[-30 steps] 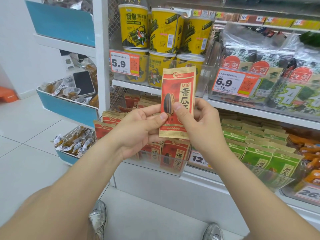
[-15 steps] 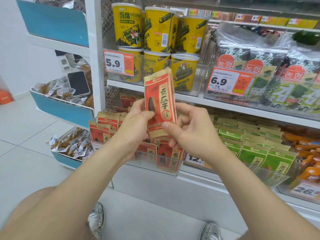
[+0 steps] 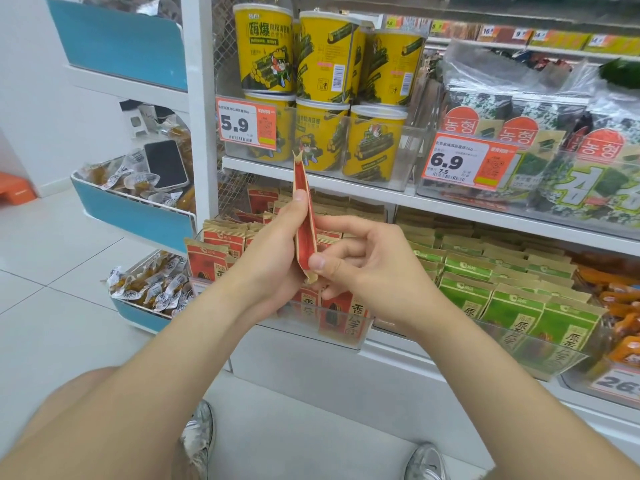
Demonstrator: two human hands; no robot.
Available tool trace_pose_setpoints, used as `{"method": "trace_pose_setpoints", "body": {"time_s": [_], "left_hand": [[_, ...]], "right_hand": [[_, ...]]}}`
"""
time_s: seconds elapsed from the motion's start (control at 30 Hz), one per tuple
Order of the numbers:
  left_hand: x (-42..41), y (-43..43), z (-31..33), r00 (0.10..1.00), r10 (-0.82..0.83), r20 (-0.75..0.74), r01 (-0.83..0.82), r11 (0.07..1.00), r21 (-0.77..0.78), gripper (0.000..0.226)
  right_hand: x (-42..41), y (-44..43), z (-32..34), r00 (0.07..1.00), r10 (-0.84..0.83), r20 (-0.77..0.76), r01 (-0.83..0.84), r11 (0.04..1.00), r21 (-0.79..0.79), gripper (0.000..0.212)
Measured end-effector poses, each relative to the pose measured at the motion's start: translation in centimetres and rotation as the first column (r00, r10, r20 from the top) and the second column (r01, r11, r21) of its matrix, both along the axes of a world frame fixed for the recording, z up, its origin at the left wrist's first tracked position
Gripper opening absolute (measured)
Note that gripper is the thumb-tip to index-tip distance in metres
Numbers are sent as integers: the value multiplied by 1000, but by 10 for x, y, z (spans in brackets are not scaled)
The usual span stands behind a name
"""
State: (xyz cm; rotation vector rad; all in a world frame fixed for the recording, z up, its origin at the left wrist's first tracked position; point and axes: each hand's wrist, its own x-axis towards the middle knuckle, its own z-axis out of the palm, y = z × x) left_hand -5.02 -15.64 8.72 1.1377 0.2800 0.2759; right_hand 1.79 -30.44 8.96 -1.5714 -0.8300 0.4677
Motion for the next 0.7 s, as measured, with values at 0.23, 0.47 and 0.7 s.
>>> {"method": "trace_pose_setpoints", "body": {"time_s": [0.23, 0.47, 0.7], "left_hand": [[-7, -4, 5, 984, -140, 107, 156, 976, -154, 48], [-2, -6, 2, 990, -131, 59, 136, 987, -82, 58], [2, -6, -4, 997, -69, 41, 52, 947, 318, 74]], "right_hand": [[3, 0, 3, 993, 16, -116, -9, 998, 63, 49], [4, -2, 2, 1000, -18, -8, 18, 1000, 19, 43], [6, 1, 0, 950, -310, 40, 295, 931, 213, 14]]}}
